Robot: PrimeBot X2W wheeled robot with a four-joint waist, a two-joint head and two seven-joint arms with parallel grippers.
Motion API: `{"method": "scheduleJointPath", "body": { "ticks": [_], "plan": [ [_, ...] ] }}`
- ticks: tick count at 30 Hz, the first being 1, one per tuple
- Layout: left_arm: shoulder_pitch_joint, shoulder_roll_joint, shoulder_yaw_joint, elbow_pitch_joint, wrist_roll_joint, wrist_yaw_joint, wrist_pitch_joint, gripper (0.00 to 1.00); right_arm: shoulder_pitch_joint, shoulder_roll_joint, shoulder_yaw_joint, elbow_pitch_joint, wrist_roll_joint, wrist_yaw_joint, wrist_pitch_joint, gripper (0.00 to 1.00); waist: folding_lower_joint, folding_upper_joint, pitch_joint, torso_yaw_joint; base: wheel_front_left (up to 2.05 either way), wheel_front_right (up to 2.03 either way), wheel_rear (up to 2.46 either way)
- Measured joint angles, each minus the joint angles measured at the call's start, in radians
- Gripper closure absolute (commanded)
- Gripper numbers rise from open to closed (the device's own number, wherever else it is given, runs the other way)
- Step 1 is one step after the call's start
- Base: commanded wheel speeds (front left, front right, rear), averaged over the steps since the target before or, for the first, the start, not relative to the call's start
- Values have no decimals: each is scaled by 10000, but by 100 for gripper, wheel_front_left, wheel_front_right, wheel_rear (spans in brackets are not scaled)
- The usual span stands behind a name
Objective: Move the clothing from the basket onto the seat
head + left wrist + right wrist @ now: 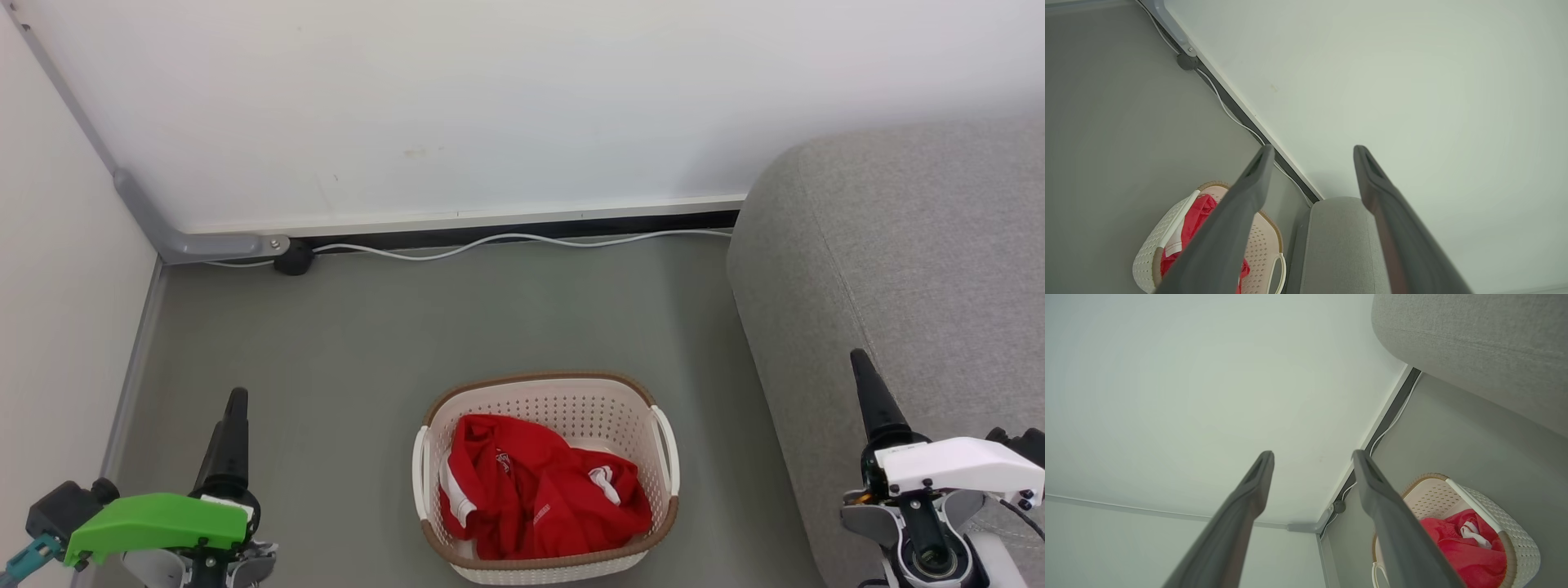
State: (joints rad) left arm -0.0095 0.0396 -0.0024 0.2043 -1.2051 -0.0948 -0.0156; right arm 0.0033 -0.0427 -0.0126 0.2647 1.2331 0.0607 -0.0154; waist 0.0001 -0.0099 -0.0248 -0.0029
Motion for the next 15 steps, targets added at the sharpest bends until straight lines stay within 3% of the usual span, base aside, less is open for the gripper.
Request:
{"method": "scheduleJointPath", "body": {
  "ticks": [15],
  "plan": [
    [217,247,-598,-435,2773,357,-460,0,20,-69,757,-178,-2148,-293,-447,0,0,0,-96,-15,0,0,0]
  ]
}}
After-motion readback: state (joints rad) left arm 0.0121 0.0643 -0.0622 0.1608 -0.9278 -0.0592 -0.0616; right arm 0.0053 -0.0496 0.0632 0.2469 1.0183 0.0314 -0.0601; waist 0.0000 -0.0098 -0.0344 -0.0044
